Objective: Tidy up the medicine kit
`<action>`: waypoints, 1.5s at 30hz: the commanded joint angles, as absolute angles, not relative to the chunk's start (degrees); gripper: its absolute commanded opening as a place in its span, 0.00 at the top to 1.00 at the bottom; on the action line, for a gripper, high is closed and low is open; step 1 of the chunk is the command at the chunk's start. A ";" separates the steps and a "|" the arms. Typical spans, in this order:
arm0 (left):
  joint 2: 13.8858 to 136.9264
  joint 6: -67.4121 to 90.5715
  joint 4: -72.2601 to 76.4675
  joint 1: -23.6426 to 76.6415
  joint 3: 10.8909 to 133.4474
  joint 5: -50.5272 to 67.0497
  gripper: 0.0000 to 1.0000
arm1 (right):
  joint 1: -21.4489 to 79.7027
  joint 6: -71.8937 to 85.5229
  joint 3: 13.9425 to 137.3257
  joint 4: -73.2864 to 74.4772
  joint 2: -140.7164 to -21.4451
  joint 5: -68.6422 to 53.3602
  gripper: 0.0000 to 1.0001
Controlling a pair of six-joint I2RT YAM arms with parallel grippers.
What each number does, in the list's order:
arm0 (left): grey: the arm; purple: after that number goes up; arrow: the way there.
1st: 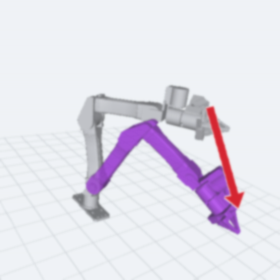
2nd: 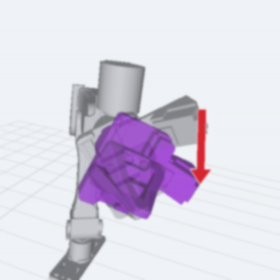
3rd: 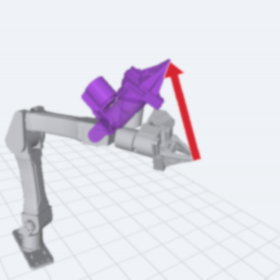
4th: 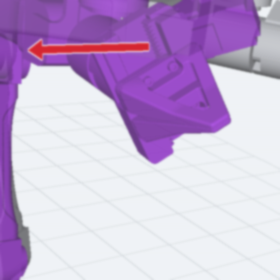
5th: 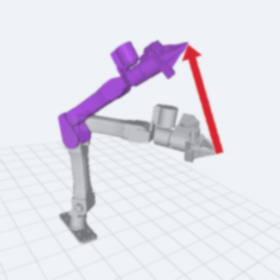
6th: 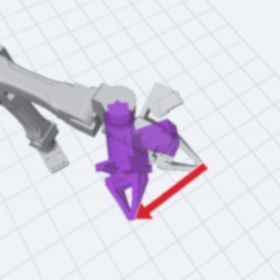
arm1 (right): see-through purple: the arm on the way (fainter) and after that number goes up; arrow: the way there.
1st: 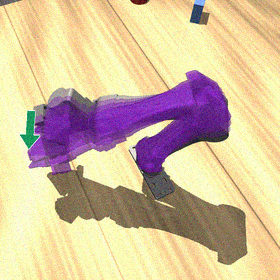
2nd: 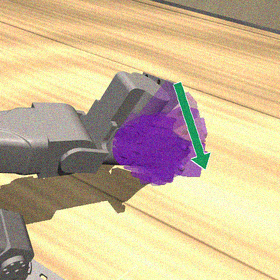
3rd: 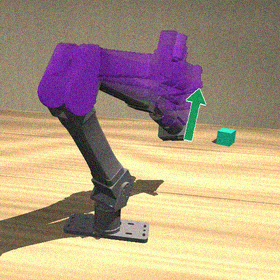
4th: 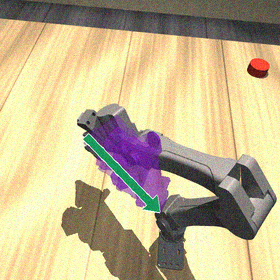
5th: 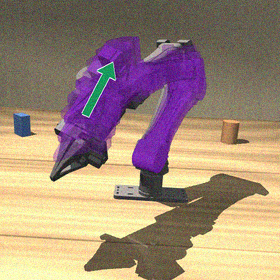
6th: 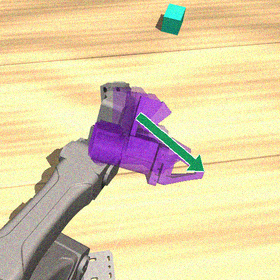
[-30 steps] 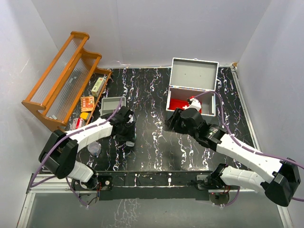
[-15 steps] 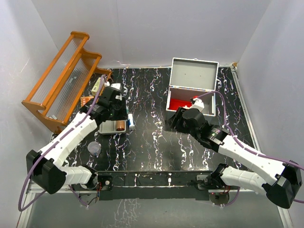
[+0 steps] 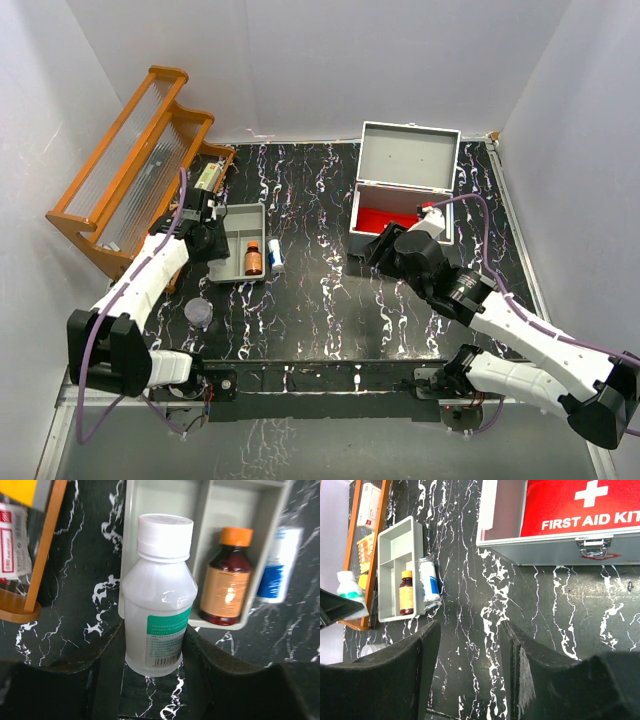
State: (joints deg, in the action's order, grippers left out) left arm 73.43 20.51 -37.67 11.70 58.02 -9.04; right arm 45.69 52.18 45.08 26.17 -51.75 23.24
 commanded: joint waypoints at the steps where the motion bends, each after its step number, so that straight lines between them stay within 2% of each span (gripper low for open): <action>1: 75.74 18.00 -34.16 9.76 55.59 -5.35 0.82 | 45.87 51.75 46.81 24.96 -51.87 26.75 0.51; 10: 79.92 16.55 -31.80 9.67 53.75 -3.90 0.83 | 45.88 50.12 47.94 23.78 -55.60 25.75 0.51; 18: 84.54 16.08 -31.61 9.66 53.42 -3.63 0.76 | 45.88 50.06 47.91 22.86 -56.50 25.24 0.50; 26: 82.26 18.85 -35.68 9.73 56.32 -5.26 0.48 | 45.86 49.76 48.03 22.85 -55.82 24.43 0.50; 31: 79.26 20.34 -37.71 9.75 58.79 -3.66 0.40 | 45.88 49.58 47.90 22.91 -55.77 24.10 0.50; 35: 75.58 23.42 -34.58 10.46 58.29 5.13 0.39 | 45.88 49.85 47.09 22.45 -55.90 23.16 0.50; 40: 73.44 31.49 -26.86 13.70 56.11 11.21 0.49 | 45.87 50.28 46.17 21.47 -56.44 21.58 0.50; 45: 77.68 36.19 -24.68 21.78 57.90 3.73 0.52 | 45.88 50.76 45.59 21.40 -57.04 20.65 0.50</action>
State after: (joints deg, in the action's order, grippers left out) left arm 75.33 30.72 -26.89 16.49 56.90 6.72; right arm 45.69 50.30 45.21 24.86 -56.77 21.10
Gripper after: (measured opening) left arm 0.486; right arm 0.503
